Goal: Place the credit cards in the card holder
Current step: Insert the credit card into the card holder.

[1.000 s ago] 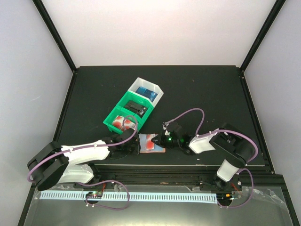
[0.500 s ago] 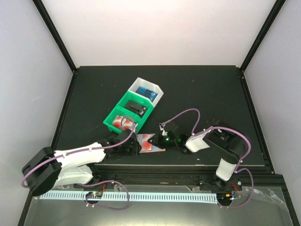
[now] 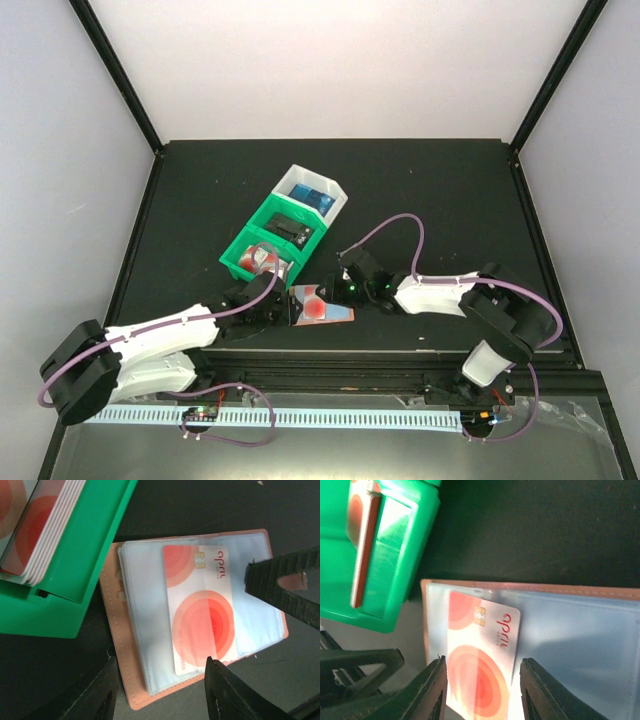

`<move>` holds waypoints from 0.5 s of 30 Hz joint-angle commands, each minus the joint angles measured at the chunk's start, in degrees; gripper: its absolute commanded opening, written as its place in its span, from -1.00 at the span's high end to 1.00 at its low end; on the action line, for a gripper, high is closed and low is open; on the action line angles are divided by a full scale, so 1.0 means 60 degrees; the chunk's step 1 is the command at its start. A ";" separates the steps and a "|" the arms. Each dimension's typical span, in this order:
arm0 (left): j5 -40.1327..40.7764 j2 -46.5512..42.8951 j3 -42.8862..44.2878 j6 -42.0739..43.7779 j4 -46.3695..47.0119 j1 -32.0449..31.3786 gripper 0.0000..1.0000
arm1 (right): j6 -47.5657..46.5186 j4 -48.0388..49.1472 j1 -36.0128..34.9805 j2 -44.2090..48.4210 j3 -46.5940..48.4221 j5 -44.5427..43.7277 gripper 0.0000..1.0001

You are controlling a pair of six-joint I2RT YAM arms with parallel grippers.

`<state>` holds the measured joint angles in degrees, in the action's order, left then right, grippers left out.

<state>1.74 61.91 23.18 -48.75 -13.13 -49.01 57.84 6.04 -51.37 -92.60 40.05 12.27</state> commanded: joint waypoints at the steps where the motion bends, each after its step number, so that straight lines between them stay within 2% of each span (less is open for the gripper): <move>1: -0.0008 0.0437 0.0113 -0.0135 0.0451 0.0183 0.02 | -0.0377 -0.0888 -0.0187 -0.0307 0.0243 -0.0252 0.17; 7: -0.0307 0.0899 0.0099 -0.0052 0.0847 0.0257 0.02 | -0.0416 -0.0569 -0.0309 -0.0641 0.0397 0.0142 0.17; 12: -0.0475 0.1288 0.0249 0.0326 0.0828 0.0257 0.27 | -0.0286 0.0257 -0.0313 -0.0880 0.0449 0.0793 0.25; 15: -0.0553 0.1477 0.0313 0.0518 0.0808 0.0259 0.31 | -0.0111 0.0788 -0.0314 -0.1210 0.0509 0.1154 0.27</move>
<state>-0.30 69.30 23.22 -47.90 -9.32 -47.79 56.29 6.22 -52.80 -97.32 42.22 15.64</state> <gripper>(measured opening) 0.355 0.369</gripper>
